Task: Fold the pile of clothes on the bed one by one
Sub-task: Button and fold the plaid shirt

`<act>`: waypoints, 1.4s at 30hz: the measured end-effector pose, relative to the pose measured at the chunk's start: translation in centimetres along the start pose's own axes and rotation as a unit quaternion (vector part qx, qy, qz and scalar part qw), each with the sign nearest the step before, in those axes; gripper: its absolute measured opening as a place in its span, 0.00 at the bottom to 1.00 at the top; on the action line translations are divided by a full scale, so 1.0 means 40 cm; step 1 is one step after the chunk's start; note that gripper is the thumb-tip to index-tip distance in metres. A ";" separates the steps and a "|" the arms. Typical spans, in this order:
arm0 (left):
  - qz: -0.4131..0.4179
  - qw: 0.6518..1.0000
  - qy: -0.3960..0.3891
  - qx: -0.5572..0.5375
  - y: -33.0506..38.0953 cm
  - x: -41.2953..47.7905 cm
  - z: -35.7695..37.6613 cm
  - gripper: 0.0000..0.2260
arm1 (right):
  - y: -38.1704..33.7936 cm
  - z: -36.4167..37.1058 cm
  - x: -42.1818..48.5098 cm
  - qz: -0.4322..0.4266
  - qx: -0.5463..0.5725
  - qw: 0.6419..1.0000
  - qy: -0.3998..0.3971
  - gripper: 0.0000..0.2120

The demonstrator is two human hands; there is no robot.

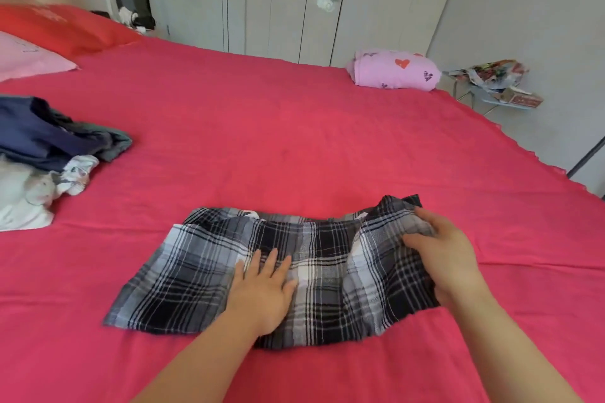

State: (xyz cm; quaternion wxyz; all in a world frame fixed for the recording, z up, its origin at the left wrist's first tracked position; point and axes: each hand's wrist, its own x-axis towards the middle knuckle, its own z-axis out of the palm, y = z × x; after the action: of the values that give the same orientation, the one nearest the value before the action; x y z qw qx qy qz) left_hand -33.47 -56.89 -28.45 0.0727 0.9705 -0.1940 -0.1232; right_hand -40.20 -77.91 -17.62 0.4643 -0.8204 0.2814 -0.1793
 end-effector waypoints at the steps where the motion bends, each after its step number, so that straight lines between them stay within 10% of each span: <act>1: -0.003 1.000 -0.019 -0.010 -0.007 -0.001 0.008 0.24 | -0.037 0.021 -0.014 -0.012 0.010 1.000 -0.001 0.28; 7: 0.007 0.957 0.083 -0.277 -0.040 -0.009 -0.011 0.23 | -0.223 0.182 -0.094 -0.156 -0.112 0.981 -0.025 0.25; 10: -0.069 0.725 0.058 -0.683 -0.103 -0.026 -0.069 0.20 | -0.263 0.315 -0.135 -0.196 -0.187 0.961 -0.053 0.25; 13: -0.096 0.498 -0.001 -0.862 -0.201 -0.035 -0.095 0.26 | -0.275 0.436 -0.198 -0.223 -0.266 0.934 -0.085 0.25; 16: -0.120 0.413 -0.046 -0.901 -0.301 -0.045 -0.105 0.35 | -0.248 0.539 -0.265 -0.224 -0.316 0.909 -0.154 0.26; 21: -0.103 0.487 -0.090 -0.863 -0.368 -0.072 -0.117 0.30 | -0.198 0.609 -0.356 -0.267 -0.372 0.833 -0.311 0.33; 26: -0.139 0.608 0.021 -0.781 -0.345 -0.056 -0.113 0.05 | -0.180 0.534 -0.368 -0.441 -0.299 0.834 -0.144 0.11; 30: -0.181 0.658 0.105 -0.724 -0.347 -0.024 -0.095 0.10 | -0.157 0.463 -0.315 -0.337 -0.281 0.898 -0.035 0.19; 38: -0.176 0.837 0.315 -0.412 -0.396 -0.015 -0.135 0.12 | -0.148 0.499 -0.334 -0.305 -0.218 0.909 -0.182 0.23; 42: -0.155 0.923 0.185 -0.299 -0.366 -0.013 -0.165 0.20 | -0.135 0.532 -0.340 -0.330 -0.217 0.903 -0.172 0.17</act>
State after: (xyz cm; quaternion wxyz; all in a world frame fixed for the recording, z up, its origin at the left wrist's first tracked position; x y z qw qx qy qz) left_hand -26.94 -42.70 -24.78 0.3743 0.9271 0.0221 -0.0034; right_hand -37.35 -53.09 -24.13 0.2305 -0.9648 -0.0575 -0.1126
